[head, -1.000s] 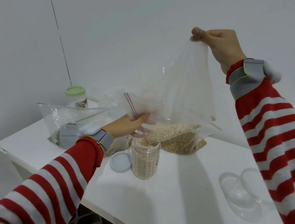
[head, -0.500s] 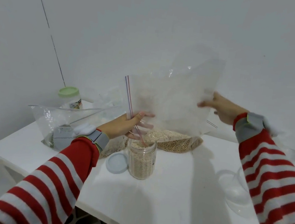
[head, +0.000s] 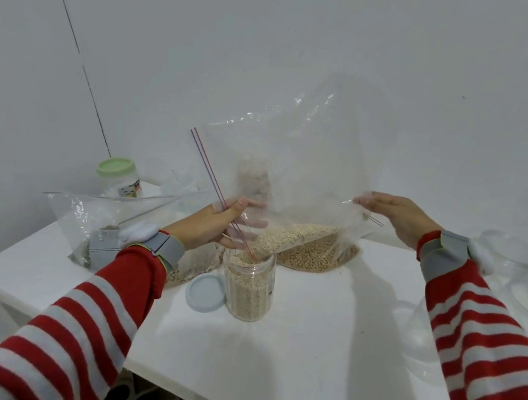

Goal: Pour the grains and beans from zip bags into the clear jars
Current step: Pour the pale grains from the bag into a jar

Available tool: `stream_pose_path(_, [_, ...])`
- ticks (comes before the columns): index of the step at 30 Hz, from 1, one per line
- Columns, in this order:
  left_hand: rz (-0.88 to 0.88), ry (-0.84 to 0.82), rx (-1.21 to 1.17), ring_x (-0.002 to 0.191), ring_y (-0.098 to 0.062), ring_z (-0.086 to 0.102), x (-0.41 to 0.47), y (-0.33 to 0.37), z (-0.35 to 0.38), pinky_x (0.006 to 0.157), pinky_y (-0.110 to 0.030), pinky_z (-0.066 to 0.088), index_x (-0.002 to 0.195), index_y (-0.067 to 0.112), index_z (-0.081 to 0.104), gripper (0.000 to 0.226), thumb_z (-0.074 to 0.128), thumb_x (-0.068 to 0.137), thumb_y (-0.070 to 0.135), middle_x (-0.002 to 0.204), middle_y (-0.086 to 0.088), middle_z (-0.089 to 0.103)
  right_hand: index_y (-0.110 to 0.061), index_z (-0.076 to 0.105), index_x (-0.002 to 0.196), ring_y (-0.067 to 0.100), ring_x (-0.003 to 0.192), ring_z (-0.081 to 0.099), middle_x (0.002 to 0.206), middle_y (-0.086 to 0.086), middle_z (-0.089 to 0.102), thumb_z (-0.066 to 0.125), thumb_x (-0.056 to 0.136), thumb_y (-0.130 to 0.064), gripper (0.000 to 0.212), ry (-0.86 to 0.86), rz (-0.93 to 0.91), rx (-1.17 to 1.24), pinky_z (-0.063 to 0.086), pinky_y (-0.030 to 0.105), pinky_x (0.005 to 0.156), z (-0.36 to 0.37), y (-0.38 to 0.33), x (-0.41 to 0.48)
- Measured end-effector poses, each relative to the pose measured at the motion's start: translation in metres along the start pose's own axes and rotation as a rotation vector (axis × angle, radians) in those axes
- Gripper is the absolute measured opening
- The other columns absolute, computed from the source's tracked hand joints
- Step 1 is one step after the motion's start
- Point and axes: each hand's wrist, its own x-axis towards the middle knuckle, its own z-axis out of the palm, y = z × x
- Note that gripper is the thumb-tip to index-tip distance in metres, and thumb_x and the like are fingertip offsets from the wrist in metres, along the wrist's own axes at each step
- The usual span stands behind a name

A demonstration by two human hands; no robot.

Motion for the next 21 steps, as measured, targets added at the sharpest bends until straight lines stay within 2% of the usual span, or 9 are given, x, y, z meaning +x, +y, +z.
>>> stream_pose_path(4, [0.009,0.009,0.005,0.104,-0.024,0.070,-0.002,-0.002,-0.004,0.087,-0.039,0.057,0.131,0.024,0.056,0.040,0.035,0.102,0.043,0.115,-0.006,0.072,-0.016,0.075,0.107,0.009,0.119,0.048,0.128,-0.012,0.057,0.077,0.079,-0.037,0.035,0.080,-0.068,-0.093,0.026,0.027,0.101,-0.010,-0.028,0.001])
stream_pose_path(6, [0.018,0.018,0.010,0.104,-0.024,0.070,-0.003,-0.004,-0.006,0.087,-0.036,0.057,0.129,0.026,0.058,0.039,0.035,0.102,0.042,0.115,-0.007,0.072,-0.015,0.076,0.104,0.009,0.112,0.054,0.118,-0.011,0.063,0.076,0.080,-0.039,0.034,0.092,-0.106,-0.107,0.032,0.027,0.097,-0.009,-0.041,0.000])
stream_pose_path(9, [0.038,0.026,0.009,0.104,-0.024,0.070,-0.007,-0.006,-0.009,0.089,-0.035,0.056,0.130,0.027,0.058,0.037,0.035,0.103,0.040,0.115,-0.009,0.071,-0.027,0.072,0.111,0.017,0.103,0.065,0.108,-0.009,0.072,0.061,0.093,-0.042,0.026,-0.056,-0.083,-0.195,0.046,0.031,0.092,-0.008,-0.056,0.000])
stream_pose_path(12, [0.047,0.024,0.017,0.107,-0.023,0.069,-0.010,-0.008,-0.008,0.093,-0.037,0.054,0.132,0.024,0.056,0.039,0.034,0.103,0.039,0.115,-0.008,0.072,-0.025,0.068,0.118,0.020,0.090,0.065,0.109,0.001,0.072,0.054,0.099,-0.024,0.023,-0.240,0.010,-0.149,0.052,0.035,0.088,-0.008,-0.063,0.001])
stream_pose_path(14, [0.054,0.026,0.028,0.107,-0.022,0.068,-0.011,-0.009,-0.007,0.094,-0.037,0.054,0.132,0.024,0.056,0.040,0.034,0.103,0.039,0.115,-0.008,0.072,-0.020,0.071,0.110,0.018,0.088,0.065,0.105,0.003,0.072,0.060,0.096,-0.014,0.018,-0.213,-0.028,-0.215,0.051,0.032,0.086,-0.009,-0.065,0.004])
stream_pose_path(17, [0.067,0.029,0.036,0.106,-0.020,0.069,-0.012,-0.010,-0.007,0.093,-0.035,0.055,0.133,0.021,0.056,0.040,0.033,0.104,0.037,0.112,-0.009,0.072,-0.015,0.072,0.103,0.021,0.095,0.067,0.096,0.004,0.074,0.072,0.088,-0.015,0.015,-0.090,-0.067,-0.335,0.046,0.025,0.077,-0.013,-0.065,0.005])
stream_pose_path(18, [0.072,0.030,0.042,0.104,-0.019,0.070,-0.013,-0.011,-0.007,0.091,-0.033,0.056,0.134,0.020,0.056,0.041,0.033,0.104,0.036,0.111,-0.009,0.073,-0.014,0.073,0.101,0.020,0.098,0.065,0.097,0.002,0.074,0.073,0.088,-0.018,0.014,-0.074,-0.069,-0.364,0.043,0.024,0.078,-0.013,-0.065,0.005])
stream_pose_path(21, [0.083,0.029,0.038,0.101,-0.016,0.070,-0.014,-0.012,-0.007,0.087,-0.028,0.057,0.133,0.020,0.056,0.040,0.033,0.104,0.035,0.110,-0.009,0.073,-0.022,0.073,0.098,0.010,0.110,0.051,0.110,-0.007,0.066,0.071,0.089,-0.029,0.012,-0.048,-0.024,-0.381,0.031,0.026,0.095,-0.017,-0.061,0.003])
